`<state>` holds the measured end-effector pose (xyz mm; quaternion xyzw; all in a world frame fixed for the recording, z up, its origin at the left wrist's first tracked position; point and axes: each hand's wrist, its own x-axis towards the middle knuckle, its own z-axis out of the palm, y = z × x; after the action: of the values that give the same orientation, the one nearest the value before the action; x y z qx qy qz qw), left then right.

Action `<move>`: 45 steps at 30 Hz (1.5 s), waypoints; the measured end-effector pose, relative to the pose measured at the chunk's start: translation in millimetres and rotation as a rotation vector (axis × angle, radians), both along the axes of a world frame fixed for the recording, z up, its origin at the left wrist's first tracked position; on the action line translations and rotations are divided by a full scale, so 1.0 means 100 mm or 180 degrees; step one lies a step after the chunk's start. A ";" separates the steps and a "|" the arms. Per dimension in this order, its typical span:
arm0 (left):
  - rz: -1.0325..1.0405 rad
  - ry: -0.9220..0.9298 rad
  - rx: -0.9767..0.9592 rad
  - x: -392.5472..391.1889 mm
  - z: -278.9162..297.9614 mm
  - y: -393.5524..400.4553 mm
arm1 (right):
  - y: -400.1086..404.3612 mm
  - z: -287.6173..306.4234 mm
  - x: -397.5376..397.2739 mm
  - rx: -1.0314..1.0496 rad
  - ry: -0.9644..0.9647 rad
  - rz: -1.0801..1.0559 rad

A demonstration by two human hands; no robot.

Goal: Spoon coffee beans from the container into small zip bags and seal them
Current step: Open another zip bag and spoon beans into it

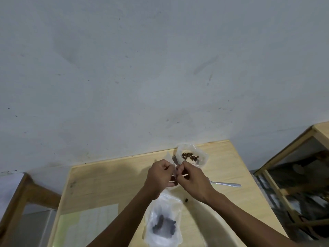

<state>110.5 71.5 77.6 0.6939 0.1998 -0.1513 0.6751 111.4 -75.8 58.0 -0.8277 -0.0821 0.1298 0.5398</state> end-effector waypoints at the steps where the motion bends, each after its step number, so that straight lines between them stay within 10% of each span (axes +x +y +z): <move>1: -0.0032 0.0003 -0.0065 -0.01 -0.02 0.02 | -0.01 -0.02 -0.01 0.0065 0.0077 -0.0010; 23: -0.0678 -0.0326 0.0736 -0.09 -0.16 0.12 | 0.00 -0.09 0.09 -0.1000 0.0024 -0.0453; 45: -0.0545 -0.1893 0.2043 -0.15 -0.20 0.24 | -0.25 0.25 0.24 0.0290 0.0419 -0.0112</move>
<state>95.1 95.1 57.6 0.8956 -0.0244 0.0692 0.4387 135.5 -100.8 82.5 -0.7932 -0.0378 0.1705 0.5833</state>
